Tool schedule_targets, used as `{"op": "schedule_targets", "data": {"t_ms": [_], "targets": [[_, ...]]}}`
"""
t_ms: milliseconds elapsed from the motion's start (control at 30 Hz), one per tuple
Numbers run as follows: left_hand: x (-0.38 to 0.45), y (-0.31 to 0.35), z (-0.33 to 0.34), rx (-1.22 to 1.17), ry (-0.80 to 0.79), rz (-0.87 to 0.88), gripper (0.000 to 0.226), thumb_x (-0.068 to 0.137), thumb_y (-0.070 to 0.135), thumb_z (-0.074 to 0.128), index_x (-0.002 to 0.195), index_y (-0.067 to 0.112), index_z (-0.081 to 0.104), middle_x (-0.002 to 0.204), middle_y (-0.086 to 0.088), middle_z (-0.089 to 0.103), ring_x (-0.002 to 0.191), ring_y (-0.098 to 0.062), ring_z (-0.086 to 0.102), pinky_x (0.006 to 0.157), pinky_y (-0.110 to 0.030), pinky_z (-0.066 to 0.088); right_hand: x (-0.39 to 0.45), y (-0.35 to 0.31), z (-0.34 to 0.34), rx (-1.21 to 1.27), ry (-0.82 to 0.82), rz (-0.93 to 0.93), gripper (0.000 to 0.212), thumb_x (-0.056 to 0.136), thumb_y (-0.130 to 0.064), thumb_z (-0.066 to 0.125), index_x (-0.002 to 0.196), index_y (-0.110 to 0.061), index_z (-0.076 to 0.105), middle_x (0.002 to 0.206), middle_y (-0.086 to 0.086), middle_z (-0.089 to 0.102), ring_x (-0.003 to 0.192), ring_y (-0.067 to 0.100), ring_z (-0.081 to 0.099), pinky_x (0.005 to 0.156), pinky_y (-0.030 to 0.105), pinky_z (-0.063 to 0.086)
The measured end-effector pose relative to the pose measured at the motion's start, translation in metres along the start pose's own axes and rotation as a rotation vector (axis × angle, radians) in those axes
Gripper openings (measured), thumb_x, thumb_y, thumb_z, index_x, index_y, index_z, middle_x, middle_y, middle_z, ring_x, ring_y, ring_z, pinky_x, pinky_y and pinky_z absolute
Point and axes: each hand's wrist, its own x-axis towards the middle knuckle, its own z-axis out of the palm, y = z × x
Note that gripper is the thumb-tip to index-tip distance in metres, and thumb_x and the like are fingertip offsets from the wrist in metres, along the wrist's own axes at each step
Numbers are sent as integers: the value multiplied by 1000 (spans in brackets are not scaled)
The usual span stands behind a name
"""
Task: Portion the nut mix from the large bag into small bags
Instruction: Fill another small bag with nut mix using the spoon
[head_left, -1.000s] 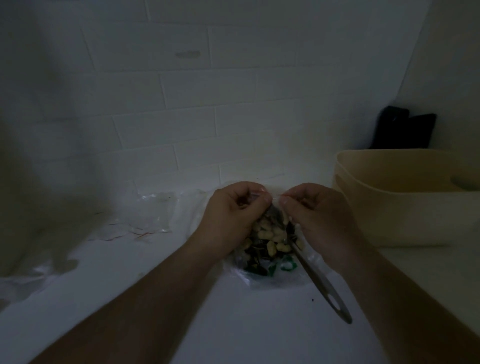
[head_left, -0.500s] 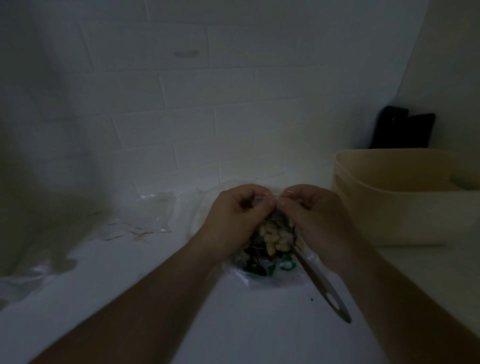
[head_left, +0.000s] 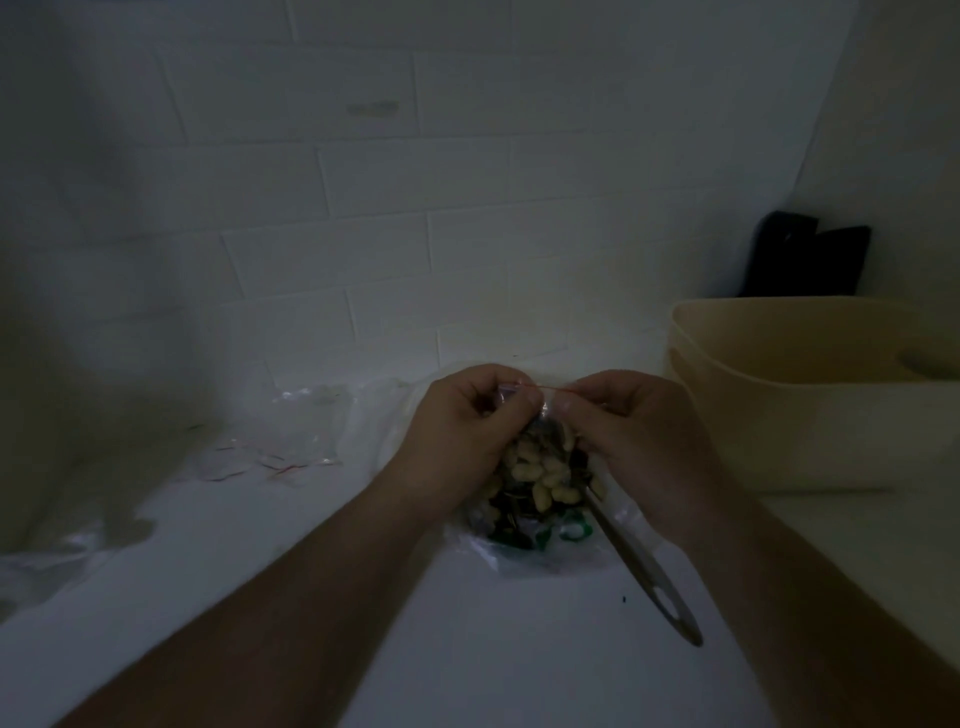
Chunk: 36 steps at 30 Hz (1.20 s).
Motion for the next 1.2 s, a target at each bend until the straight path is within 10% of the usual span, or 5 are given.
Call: {"op": "schedule_targets", "data": {"t_ms": [233, 533, 800, 1200], "targets": [[3, -3, -7, -5, 60, 27, 13, 89, 12, 82, 81, 23, 81, 91, -7, 76, 88, -24, 74, 85, -44, 62, 1, 0, -3, -12, -18, -9, 11, 86, -25, 82, 76, -29, 78, 74, -4, 77, 69, 10, 74, 65, 29, 55], [7, 1, -12, -128, 155, -61, 14, 88, 11, 81, 75, 15, 77, 76, -6, 77, 73, -17, 73, 70, -32, 60, 4, -3, -11, 8, 58, 4, 13, 88, -20, 80, 75, -23, 79, 72, 2, 76, 74, 26, 75, 76, 46, 62], [6, 0, -12, -164, 82, -69, 5, 91, 8, 77, 87, 11, 78, 81, -6, 77, 76, -15, 72, 72, -29, 57, 2, -4, -6, 49, 44, 13, 8, 87, -22, 82, 90, -28, 76, 88, -4, 76, 61, 14, 71, 52, 21, 49], [4, 3, -10, -123, 12, -97, 13, 89, 9, 79, 79, 18, 80, 82, -6, 77, 79, -18, 73, 78, -35, 61, -3, -9, -7, 10, 8, -3, 7, 90, -15, 76, 83, -14, 75, 55, 3, 65, 35, 1, 46, 38, 13, 34]]}}
